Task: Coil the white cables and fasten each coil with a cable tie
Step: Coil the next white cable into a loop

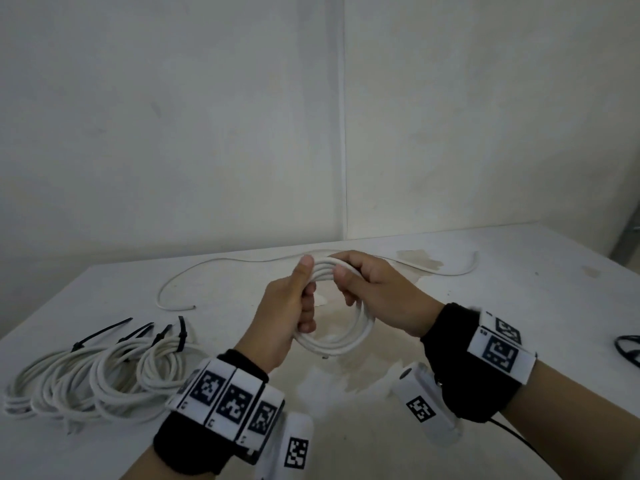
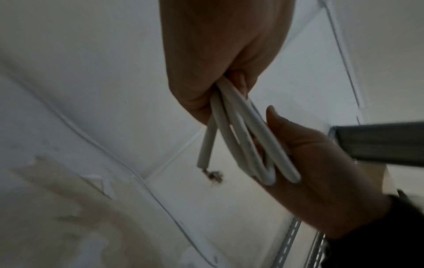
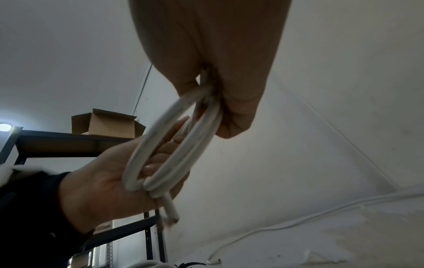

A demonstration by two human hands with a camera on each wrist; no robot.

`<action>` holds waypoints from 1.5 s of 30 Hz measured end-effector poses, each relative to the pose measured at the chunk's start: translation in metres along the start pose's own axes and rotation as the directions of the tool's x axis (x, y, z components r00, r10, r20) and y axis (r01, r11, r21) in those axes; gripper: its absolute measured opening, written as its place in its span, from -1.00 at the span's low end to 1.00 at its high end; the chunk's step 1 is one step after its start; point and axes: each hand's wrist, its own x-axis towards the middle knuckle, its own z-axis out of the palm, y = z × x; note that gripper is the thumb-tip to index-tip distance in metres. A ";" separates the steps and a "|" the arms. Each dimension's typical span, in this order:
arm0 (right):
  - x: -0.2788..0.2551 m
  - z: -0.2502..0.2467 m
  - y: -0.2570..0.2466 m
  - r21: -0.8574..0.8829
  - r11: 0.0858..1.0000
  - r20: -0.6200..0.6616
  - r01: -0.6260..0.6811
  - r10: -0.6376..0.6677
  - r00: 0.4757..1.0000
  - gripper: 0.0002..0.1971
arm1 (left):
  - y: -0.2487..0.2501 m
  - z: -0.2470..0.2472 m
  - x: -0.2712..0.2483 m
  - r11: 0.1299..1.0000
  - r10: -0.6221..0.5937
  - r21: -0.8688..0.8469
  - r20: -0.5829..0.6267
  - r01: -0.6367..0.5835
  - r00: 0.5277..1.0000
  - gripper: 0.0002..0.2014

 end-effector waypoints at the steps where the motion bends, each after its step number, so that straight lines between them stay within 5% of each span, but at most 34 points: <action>1: -0.001 0.001 0.001 0.029 1.000 -0.036 -0.006 0.007 0.999 -0.80 | 0.000 0.001 0.000 0.998 0.002 -0.056 -0.033 -0.004 0.999 -0.57; 4: -0.003 0.004 0.004 0.072 0.997 -0.100 -0.034 0.041 0.994 -0.64 | 0.000 0.003 0.001 0.988 0.016 -0.149 -0.074 -0.027 0.997 -0.58; 9: -0.003 0.005 0.008 0.196 0.979 -0.064 -0.049 0.063 0.996 -0.74 | -0.009 -0.004 0.002 0.989 -0.034 -0.144 0.061 0.042 0.998 -0.57; 15: -0.006 -0.002 0.002 -0.096 0.995 0.116 -0.038 0.049 0.992 -0.76 | 0.000 -0.008 0.002 0.979 -0.158 0.156 0.204 0.127 0.966 -0.39; 20: -0.008 -0.006 0.002 0.010 0.999 0.018 -0.047 0.047 0.999 -0.66 | -0.001 0.011 -0.005 0.997 -0.073 -0.034 0.096 0.076 0.993 -0.62; 25: -0.014 -0.011 0.009 0.245 0.962 -0.001 -0.121 0.125 0.992 -0.70 | -0.001 0.015 -0.001 0.986 -0.056 -0.159 -0.008 0.054 0.998 -0.61; 29: -0.017 -0.011 0.013 0.321 0.940 -0.024 -0.114 0.128 0.991 -0.75 | -0.005 0.015 0.001 0.993 -0.065 -0.097 0.057 0.070 0.996 -0.59; 35: -0.024 -0.023 0.017 0.207 0.971 -0.028 -0.121 0.129 0.991 -0.76 | -0.002 0.017 0.007 0.990 -0.135 -0.019 0.223 0.143 0.965 -0.53; 45: -0.051 -0.056 0.028 0.171 0.975 -0.154 -0.142 0.168 0.974 -0.73 | -0.008 0.079 0.002 0.992 -0.109 -0.038 0.186 0.119 0.976 -0.65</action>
